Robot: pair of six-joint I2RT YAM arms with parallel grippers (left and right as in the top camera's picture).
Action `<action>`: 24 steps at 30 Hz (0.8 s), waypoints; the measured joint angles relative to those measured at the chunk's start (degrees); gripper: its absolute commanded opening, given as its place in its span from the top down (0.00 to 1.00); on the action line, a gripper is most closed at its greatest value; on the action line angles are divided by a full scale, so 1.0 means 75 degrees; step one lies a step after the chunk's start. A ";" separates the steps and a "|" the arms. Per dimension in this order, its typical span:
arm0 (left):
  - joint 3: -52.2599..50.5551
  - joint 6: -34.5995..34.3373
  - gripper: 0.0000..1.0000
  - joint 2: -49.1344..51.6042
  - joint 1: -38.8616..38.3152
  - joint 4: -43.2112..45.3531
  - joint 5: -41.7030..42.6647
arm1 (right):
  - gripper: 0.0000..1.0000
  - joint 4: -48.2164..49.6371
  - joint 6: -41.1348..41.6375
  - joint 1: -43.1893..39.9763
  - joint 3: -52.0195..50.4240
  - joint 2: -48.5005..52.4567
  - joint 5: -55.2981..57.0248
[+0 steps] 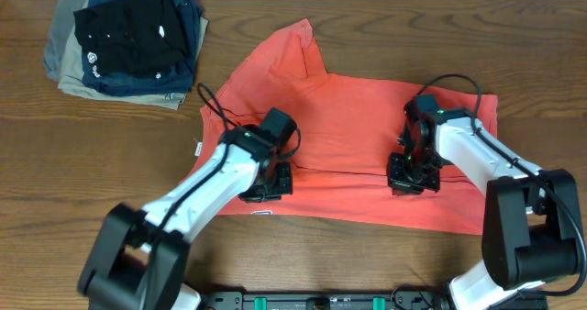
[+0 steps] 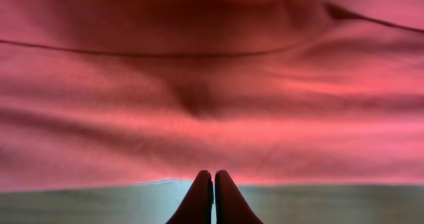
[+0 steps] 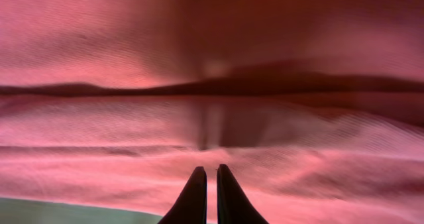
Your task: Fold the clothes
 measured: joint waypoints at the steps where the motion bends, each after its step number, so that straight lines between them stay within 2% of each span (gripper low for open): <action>1: 0.0000 -0.0012 0.94 0.0169 0.0000 0.0082 0.0000 | 0.98 0.0032 0.0055 0.0038 -0.0006 0.0000 0.0000; 8: -0.0009 -0.0032 0.94 0.0906 0.0000 0.0297 0.0000 | 0.99 0.0172 0.0527 0.0052 -0.0085 0.0000 0.0344; 24: -0.0009 -0.0175 0.94 0.0935 0.0000 0.0347 -0.0041 | 0.97 0.0592 0.1037 0.0052 -0.0096 0.0000 0.0991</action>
